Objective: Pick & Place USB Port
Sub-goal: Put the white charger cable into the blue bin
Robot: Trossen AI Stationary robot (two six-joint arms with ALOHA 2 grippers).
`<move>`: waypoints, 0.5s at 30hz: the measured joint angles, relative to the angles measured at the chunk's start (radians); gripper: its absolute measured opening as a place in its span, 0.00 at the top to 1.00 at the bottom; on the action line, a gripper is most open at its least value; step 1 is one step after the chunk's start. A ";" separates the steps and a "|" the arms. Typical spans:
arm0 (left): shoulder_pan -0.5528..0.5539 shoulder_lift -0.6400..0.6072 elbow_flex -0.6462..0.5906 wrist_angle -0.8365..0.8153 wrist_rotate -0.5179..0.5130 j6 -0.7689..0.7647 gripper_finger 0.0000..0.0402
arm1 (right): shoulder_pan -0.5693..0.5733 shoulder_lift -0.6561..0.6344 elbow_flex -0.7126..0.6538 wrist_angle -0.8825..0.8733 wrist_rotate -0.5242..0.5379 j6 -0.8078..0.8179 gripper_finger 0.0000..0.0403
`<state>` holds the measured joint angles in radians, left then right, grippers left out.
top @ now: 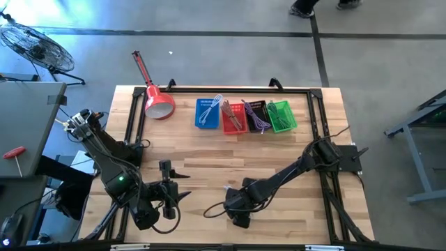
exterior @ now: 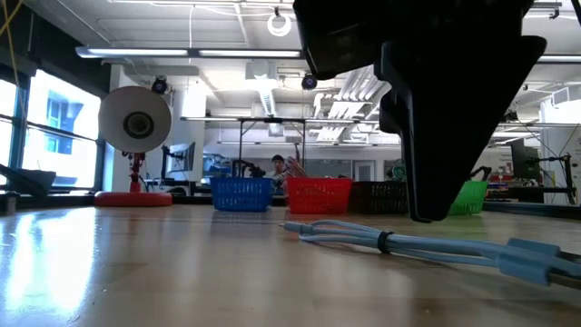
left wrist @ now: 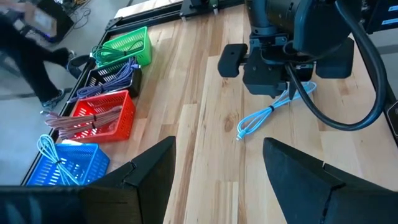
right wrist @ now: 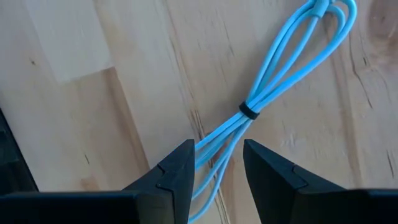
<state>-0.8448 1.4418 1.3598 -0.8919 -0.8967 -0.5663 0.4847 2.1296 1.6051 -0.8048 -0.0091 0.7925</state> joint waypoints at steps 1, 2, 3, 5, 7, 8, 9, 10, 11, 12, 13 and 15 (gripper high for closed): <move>0.000 0.000 0.000 0.000 0.000 0.000 0.42 | 0.000 0.000 0.000 0.002 0.000 0.010 0.68; 0.000 0.000 -0.001 0.000 0.000 0.000 0.42 | 0.000 0.000 0.000 0.003 0.000 0.017 0.68; 0.000 0.000 -0.001 0.001 0.000 0.000 0.42 | 0.000 0.000 0.000 0.003 0.000 0.018 0.68; 0.000 0.000 -0.014 0.017 0.004 0.000 0.42 | 0.000 0.001 0.000 0.004 0.000 0.017 0.68; 0.000 0.001 -0.033 0.018 0.009 0.000 0.42 | 0.000 0.008 0.000 0.009 -0.002 0.017 0.68; 0.000 0.001 -0.043 0.023 0.011 0.000 0.42 | 0.000 0.016 0.000 0.009 -0.008 0.016 0.68; 0.000 0.001 -0.054 0.032 0.012 -0.001 0.42 | 0.000 0.025 0.000 0.010 -0.018 0.016 0.68; 0.000 0.001 -0.065 0.038 0.015 -0.007 0.42 | 0.000 0.034 0.000 0.010 -0.028 0.016 0.68; 0.000 0.001 -0.075 0.036 0.016 -0.014 0.42 | 0.000 0.042 0.000 0.010 -0.035 0.014 0.68; 0.000 0.001 -0.083 0.035 0.016 -0.018 0.42 | -0.002 0.047 0.000 0.012 -0.040 0.012 0.68; 0.000 0.001 -0.088 0.037 0.016 -0.021 0.42 | -0.004 0.051 0.002 0.013 -0.043 0.012 0.68; 0.000 0.001 -0.096 0.046 0.016 -0.023 0.42 | -0.009 0.057 0.003 0.013 -0.054 0.006 0.68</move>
<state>-0.8448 1.4427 1.2640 -0.8463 -0.8810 -0.5896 0.4757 2.1868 1.6084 -0.7921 -0.0629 0.7989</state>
